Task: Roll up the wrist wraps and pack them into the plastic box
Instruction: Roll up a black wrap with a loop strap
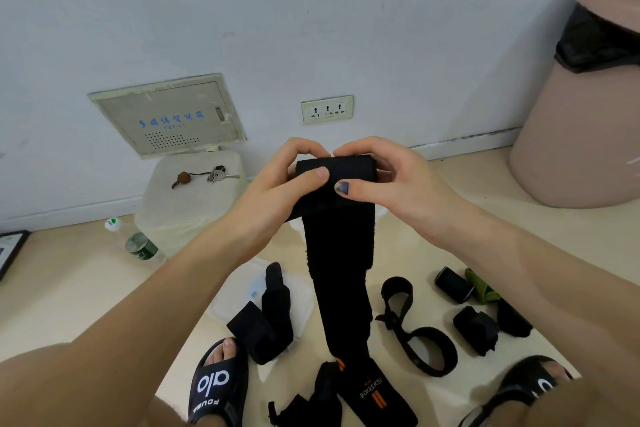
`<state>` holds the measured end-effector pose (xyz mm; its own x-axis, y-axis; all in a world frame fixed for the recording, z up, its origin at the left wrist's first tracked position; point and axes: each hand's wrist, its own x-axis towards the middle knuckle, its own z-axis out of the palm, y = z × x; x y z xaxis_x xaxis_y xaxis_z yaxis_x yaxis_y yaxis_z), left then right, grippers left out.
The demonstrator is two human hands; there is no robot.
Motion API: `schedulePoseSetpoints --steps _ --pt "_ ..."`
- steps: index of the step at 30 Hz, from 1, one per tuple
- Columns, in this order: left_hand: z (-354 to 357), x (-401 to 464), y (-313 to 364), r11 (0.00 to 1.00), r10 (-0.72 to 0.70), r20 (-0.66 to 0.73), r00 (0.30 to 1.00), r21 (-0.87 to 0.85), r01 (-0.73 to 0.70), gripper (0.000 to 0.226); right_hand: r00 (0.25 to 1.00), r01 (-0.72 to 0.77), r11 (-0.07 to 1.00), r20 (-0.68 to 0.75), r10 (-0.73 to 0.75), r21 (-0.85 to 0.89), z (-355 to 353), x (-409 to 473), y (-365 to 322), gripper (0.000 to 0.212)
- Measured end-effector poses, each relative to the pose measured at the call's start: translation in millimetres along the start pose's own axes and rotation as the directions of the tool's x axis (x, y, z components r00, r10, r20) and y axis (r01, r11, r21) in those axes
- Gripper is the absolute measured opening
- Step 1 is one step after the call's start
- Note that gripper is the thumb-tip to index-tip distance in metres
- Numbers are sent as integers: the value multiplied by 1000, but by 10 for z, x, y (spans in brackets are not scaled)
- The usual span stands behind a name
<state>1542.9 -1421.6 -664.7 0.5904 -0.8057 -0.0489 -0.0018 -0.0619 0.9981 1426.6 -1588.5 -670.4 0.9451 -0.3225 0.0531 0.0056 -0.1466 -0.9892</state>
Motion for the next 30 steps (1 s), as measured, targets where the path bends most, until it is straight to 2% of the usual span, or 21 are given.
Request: schedulePoseSetpoints --steps 4,10,12,15,17,20,22,26,30 --pt "-17 2 -11 1000 9 -5 1000 23 -9 19 998 -48 999 38 49 -25 -31 15 25 31" --pt "-4 15 -37 999 -31 -63 998 9 32 19 1000 -6 999 -6 6 -33 -7 30 6 20" --pt "-5 10 -5 987 -107 -91 990 -130 94 18 1000 -14 1000 -27 14 -17 -21 40 1 19" --pt "-71 -8 6 856 -230 -18 973 -479 193 36 997 -52 998 -54 55 44 -54 51 5 18" --pt "-100 -38 -6 772 -264 -9 964 -601 206 37 995 -73 992 -63 79 100 -64 57 4 18" --pt "-77 -48 -33 683 -300 -14 954 -701 205 23 993 -92 979 -61 104 180 -69 50 -16 19" --pt "-49 -41 -48 674 -300 -9 954 -710 205 17 992 -99 976 -63 113 195 -67 45 -25 19" --pt "-27 -29 -91 758 -283 -42 958 -622 197 37 988 -112 974 -81 130 196 -66 50 -26 19" --pt "-1 -49 -23 727 -237 -1 972 -663 177 37 986 -112 974 -97 133 195 -80 55 -29 19"
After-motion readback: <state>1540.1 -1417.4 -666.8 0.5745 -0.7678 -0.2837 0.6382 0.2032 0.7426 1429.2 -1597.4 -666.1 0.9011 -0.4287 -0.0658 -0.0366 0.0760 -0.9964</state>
